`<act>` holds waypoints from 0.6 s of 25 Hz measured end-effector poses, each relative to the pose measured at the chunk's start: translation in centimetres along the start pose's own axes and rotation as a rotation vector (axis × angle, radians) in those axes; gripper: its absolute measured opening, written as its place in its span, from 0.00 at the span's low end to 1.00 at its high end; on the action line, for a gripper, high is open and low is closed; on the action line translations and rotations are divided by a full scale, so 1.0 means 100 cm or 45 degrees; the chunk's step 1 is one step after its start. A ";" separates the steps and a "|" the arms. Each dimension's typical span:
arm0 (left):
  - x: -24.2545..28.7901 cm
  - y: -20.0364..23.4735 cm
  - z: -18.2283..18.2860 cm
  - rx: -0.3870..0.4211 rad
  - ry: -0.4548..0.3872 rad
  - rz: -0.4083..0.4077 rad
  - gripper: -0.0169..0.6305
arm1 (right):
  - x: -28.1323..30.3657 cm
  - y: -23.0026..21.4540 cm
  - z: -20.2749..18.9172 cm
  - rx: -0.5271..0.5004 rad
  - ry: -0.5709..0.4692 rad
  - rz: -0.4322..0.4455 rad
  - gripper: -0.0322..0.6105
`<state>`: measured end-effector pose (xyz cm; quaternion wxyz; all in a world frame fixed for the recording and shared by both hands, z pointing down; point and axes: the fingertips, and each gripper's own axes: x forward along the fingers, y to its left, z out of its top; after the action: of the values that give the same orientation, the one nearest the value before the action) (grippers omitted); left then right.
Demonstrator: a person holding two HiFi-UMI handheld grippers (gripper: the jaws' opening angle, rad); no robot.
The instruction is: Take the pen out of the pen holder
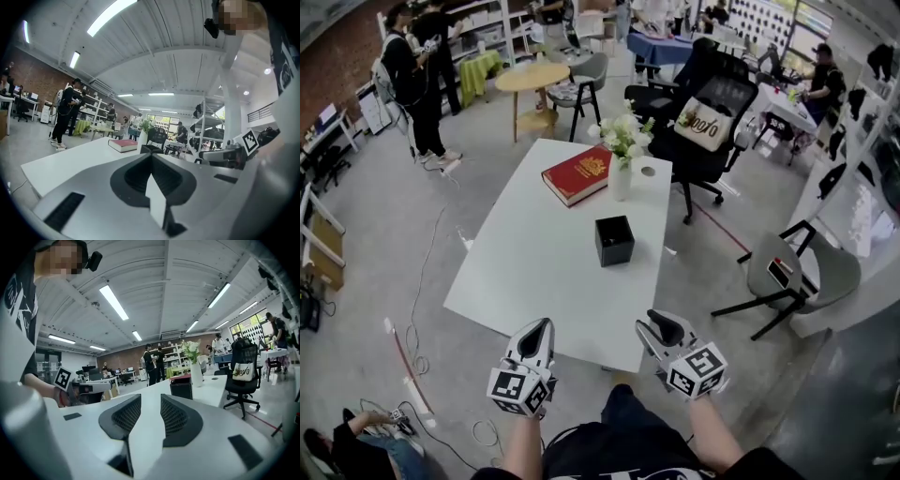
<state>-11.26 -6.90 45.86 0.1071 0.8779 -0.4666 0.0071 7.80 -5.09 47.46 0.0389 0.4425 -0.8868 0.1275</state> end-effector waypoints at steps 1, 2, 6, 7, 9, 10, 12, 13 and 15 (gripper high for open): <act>0.006 0.002 -0.001 -0.001 0.004 0.008 0.01 | 0.007 -0.005 0.000 -0.004 0.014 0.015 0.26; 0.012 0.004 -0.001 -0.004 0.008 0.017 0.01 | 0.013 -0.011 0.000 -0.006 0.027 0.030 0.26; 0.037 0.012 -0.002 -0.020 0.017 0.053 0.01 | 0.040 -0.033 0.003 -0.019 0.066 0.089 0.26; 0.043 0.014 -0.002 -0.024 0.019 0.060 0.01 | 0.046 -0.037 0.004 -0.028 0.075 0.107 0.26; 0.053 0.016 -0.002 -0.032 0.021 0.076 0.01 | 0.057 -0.044 0.007 -0.049 0.093 0.143 0.26; 0.058 0.018 -0.001 -0.035 0.021 0.085 0.01 | 0.062 -0.047 0.008 -0.058 0.100 0.159 0.26; 0.068 0.020 -0.001 -0.040 0.023 0.104 0.01 | 0.070 -0.055 0.011 -0.073 0.113 0.189 0.26; 0.073 0.021 -0.001 -0.041 0.024 0.114 0.01 | 0.075 -0.059 0.012 -0.078 0.118 0.202 0.26; 0.082 0.024 -0.001 -0.045 0.026 0.134 0.01 | 0.082 -0.065 0.014 -0.085 0.126 0.226 0.26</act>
<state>-8.59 -14.84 47.29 0.1268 0.8500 -0.5111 0.0136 8.07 -15.61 48.85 0.0859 0.3537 -0.9233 0.1227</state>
